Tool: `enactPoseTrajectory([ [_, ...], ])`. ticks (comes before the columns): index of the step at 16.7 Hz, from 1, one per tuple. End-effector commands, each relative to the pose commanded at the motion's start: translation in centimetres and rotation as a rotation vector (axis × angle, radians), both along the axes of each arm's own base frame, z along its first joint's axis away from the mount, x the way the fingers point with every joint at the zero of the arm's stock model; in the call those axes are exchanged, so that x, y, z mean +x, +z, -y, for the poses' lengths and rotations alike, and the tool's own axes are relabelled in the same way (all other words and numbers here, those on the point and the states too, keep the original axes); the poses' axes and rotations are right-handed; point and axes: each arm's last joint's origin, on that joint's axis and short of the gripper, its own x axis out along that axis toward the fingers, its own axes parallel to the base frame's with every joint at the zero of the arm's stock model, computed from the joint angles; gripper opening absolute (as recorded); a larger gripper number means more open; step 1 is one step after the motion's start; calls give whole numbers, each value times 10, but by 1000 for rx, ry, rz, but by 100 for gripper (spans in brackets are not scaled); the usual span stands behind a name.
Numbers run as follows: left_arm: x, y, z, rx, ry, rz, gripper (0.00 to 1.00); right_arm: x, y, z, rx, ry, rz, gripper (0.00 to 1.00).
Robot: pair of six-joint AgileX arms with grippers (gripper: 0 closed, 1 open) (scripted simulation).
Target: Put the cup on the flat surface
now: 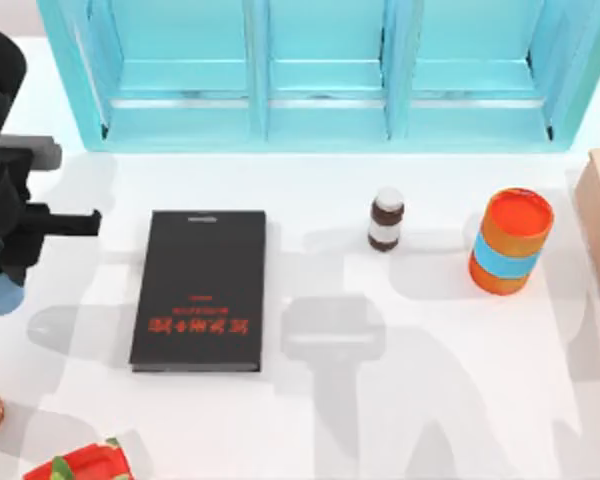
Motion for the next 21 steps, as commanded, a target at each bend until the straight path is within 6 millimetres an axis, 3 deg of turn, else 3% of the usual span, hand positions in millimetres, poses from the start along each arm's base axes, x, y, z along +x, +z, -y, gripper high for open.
enactPoseTrajectory([
  [2,0,0,0,0,0,0,0,0,0,0,0,0,0,100],
  [15,0,0,0,0,0,0,98,0,0,0,0,0,0,100],
  [21,0,0,0,0,0,0,100,0,0,0,0,0,0,100],
])
